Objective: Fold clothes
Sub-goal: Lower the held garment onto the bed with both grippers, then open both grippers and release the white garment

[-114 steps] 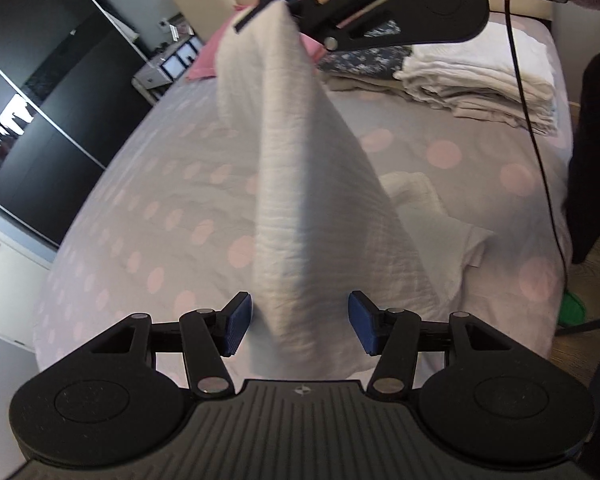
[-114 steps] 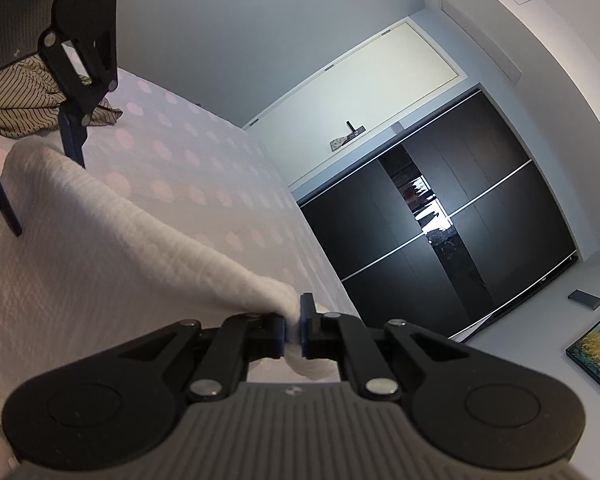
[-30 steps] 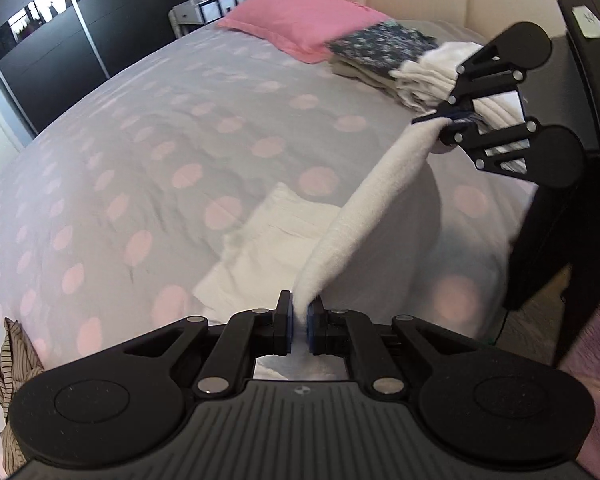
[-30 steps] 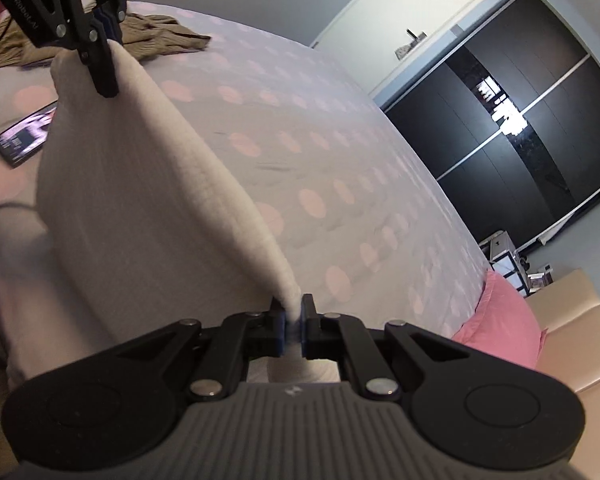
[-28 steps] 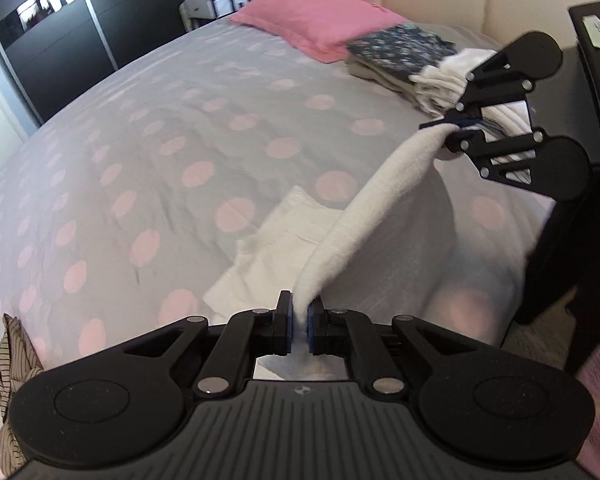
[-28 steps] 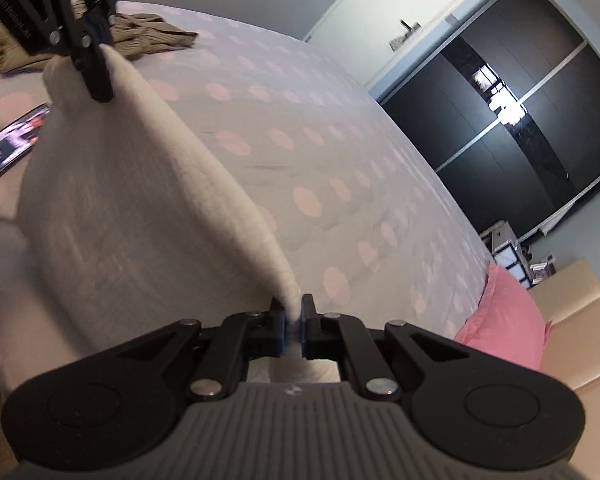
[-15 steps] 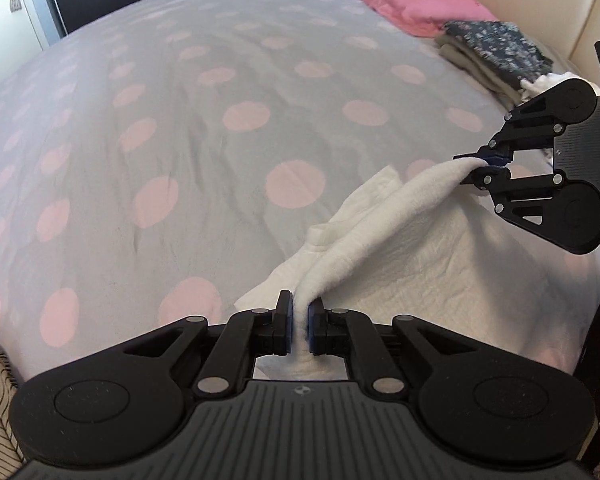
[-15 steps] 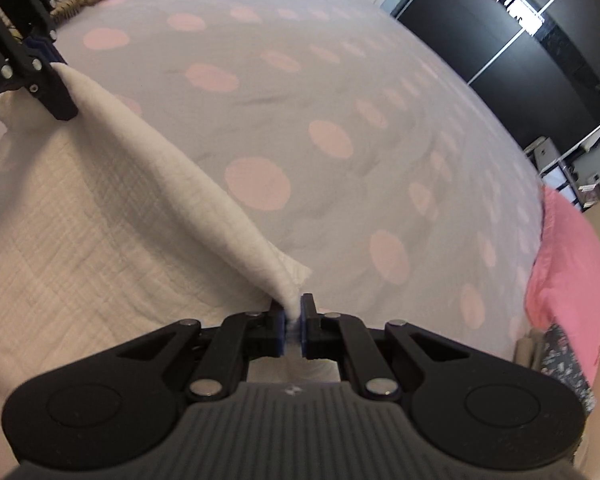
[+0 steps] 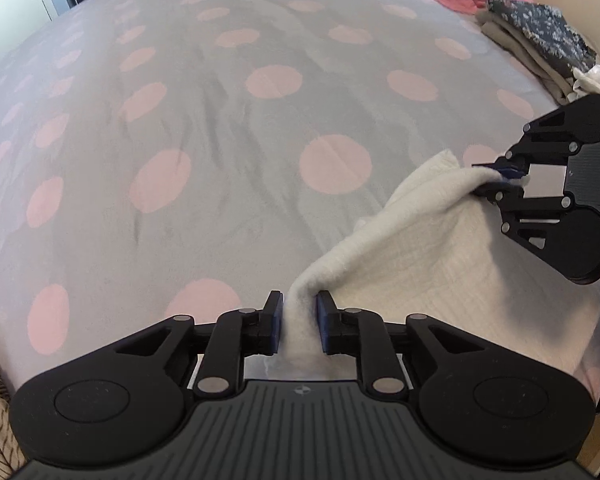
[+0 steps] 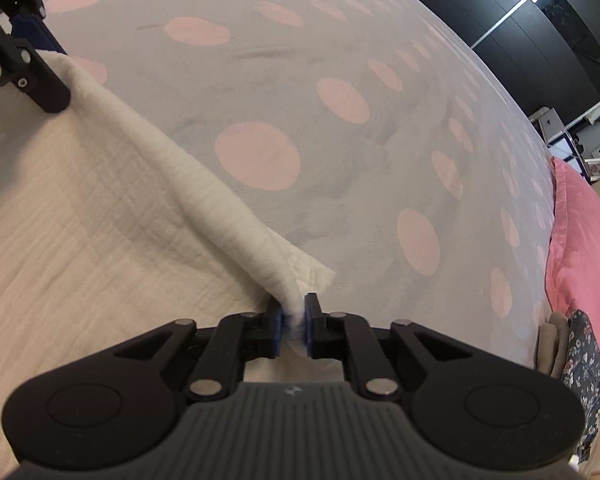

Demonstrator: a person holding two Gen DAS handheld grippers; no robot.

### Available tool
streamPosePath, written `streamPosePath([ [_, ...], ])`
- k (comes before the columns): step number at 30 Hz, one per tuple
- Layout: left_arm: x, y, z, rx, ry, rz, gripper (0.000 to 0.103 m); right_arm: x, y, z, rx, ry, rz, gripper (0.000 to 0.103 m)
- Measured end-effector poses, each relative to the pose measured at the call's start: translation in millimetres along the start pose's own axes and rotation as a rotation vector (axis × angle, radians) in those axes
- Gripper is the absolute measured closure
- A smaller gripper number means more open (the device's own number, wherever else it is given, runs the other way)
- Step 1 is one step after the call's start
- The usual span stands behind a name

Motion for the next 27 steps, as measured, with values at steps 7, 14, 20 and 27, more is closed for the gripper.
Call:
streamPosePath([
  [7,43.3,25.2,2.0,0.174,-0.142,-0.035,0.078,27.4,-35.3,13.4,-0.228,-0.028,-0.081,0.064],
  [14,89.3,21.0,19.3,0.246,-0.247,-0.040,0.078,54.2,-55.5,45.2,-0.472,-0.104,-0.232,0.060],
  [20,113.1,6.0,42.9,0.259,-0.278,-0.027,0.078,71.5,-61.0,73.5,-0.552,-0.151,-0.242,0.050],
  [27,102.0,-25.9,80.7,0.298,-0.290,0.015,0.081,86.0,-43.0,106.8,-0.560,-0.167,-0.285,0.049],
])
Point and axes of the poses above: each gripper's, at about its wrist camera, not at the fingertips, and x roughly against the way its jaws point, y to its left, z to its underside, the point moved 8 cm from there along -x, roughly the way its jaws point, and after that the axes turned 12 degrees about y, right-handed, at the moved point
